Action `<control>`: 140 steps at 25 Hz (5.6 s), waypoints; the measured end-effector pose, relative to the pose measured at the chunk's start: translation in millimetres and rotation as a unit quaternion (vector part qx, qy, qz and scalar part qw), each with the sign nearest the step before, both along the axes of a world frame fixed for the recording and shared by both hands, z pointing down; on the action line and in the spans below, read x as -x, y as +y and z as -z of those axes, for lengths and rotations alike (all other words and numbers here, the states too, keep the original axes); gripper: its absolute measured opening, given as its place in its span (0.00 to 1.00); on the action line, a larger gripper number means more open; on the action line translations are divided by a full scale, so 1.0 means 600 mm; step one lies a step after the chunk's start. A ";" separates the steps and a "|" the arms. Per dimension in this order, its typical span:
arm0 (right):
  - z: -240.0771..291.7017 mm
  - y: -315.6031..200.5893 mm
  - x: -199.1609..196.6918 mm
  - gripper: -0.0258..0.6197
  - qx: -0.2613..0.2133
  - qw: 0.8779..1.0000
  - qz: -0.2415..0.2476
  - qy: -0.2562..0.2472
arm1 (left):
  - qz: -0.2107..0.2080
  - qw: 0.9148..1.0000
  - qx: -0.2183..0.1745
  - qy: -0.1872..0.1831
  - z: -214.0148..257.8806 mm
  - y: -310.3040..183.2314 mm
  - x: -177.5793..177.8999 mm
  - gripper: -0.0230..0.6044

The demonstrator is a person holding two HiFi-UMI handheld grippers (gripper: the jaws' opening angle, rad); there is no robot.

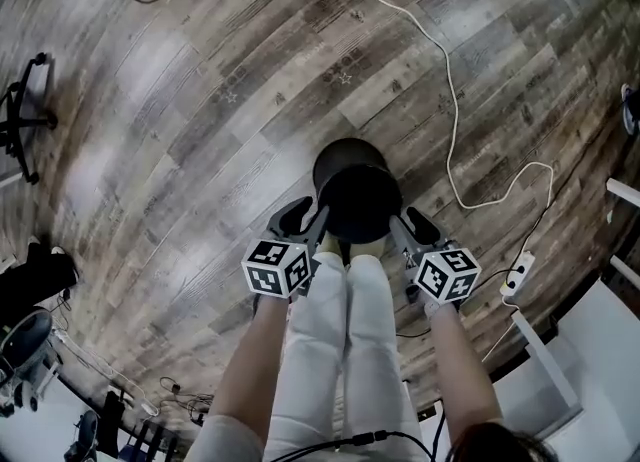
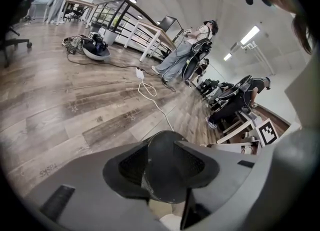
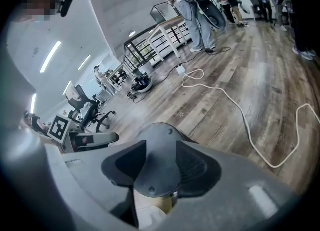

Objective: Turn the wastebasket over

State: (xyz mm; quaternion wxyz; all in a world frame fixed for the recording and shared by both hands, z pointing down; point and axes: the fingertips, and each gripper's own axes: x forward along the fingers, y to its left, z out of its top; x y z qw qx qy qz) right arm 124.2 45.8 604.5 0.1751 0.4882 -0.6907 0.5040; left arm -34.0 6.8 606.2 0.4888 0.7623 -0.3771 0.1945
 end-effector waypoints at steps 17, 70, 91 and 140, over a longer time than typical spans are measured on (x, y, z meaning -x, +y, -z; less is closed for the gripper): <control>-0.137 -0.019 -0.021 0.44 0.093 0.994 -0.020 -0.056 | 0.000 0.994 0.110 0.011 -0.135 -0.004 -0.035 0.43; -0.214 0.025 0.012 0.32 -0.011 0.992 0.129 0.011 | -0.076 0.996 -0.040 0.020 -0.140 0.050 -0.019 0.31; -0.386 0.088 0.014 0.33 0.012 0.980 0.192 0.057 | -0.136 0.990 0.031 0.009 -0.326 0.138 -0.018 0.31; -0.206 -0.342 0.117 0.33 -0.101 0.856 0.505 0.034 | 0.022 0.997 0.068 0.006 -0.250 0.004 -0.032 0.29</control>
